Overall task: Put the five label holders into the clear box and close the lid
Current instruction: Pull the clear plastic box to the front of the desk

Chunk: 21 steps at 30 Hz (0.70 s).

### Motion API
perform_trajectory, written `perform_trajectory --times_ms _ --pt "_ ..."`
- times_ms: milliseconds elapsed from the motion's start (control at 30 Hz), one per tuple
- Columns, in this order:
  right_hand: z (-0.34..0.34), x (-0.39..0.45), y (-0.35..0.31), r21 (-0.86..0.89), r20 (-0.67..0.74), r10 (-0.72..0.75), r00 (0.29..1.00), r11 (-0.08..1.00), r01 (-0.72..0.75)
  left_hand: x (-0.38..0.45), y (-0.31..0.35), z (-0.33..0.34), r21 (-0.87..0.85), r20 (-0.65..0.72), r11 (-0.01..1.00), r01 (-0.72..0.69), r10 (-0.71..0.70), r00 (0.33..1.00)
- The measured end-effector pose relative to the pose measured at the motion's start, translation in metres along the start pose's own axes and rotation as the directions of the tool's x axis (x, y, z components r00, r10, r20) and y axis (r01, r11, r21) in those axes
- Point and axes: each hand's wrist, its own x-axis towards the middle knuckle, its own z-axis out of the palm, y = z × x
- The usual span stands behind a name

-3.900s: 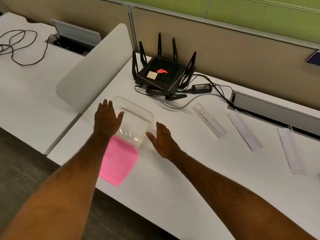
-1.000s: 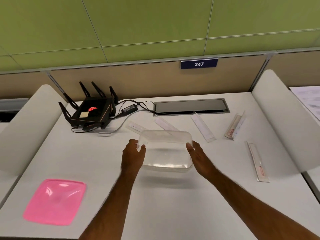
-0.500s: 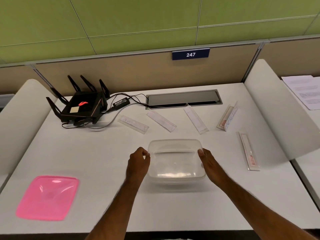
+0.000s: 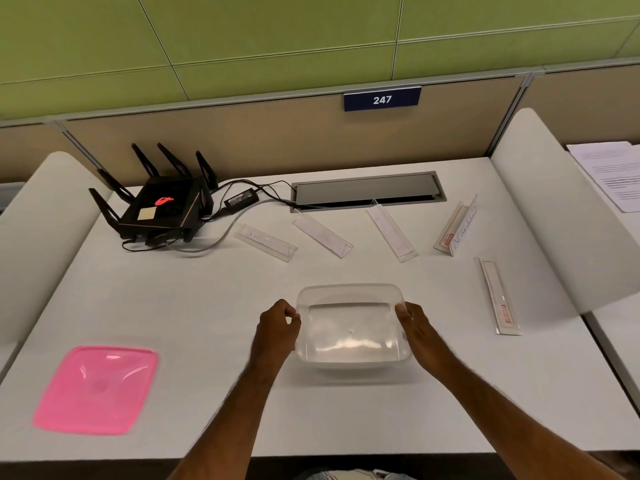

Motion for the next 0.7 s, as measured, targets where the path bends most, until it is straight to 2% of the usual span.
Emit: perform_trajectory --times_ms 200,367,533,700 --pt "0.014 0.024 -0.004 -0.026 0.009 -0.01 1.0 1.0 0.01 0.02 -0.006 -0.008 -0.013 -0.033 1.0 0.015 -0.015 0.999" --pt "0.01 0.032 0.006 -0.073 -0.111 -0.005 0.994 0.997 -0.004 0.018 -0.005 -0.007 0.051 -0.077 0.999 -0.018 0.022 0.997" --pt "0.001 0.04 0.012 -0.277 -0.205 -0.142 0.968 0.957 0.081 0.02 -0.005 -0.009 0.098 -0.117 0.995 -0.011 0.022 0.993" --pt "-0.001 0.052 0.003 -0.309 -0.194 -0.21 0.958 0.94 0.143 0.035 -0.005 -0.017 0.105 -0.113 0.994 -0.022 0.034 0.993"
